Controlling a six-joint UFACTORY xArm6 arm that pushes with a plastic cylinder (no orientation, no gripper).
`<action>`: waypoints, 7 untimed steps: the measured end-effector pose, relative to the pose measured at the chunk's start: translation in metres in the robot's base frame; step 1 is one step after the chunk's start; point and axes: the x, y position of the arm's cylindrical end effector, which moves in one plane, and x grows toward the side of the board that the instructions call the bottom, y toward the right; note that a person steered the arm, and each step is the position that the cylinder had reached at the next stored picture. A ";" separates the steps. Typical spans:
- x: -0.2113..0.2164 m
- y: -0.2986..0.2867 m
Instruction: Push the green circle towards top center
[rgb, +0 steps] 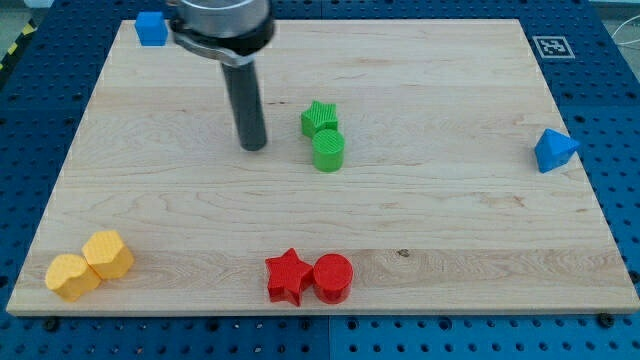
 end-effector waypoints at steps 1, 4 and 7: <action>0.027 0.021; 0.038 0.095; -0.017 0.126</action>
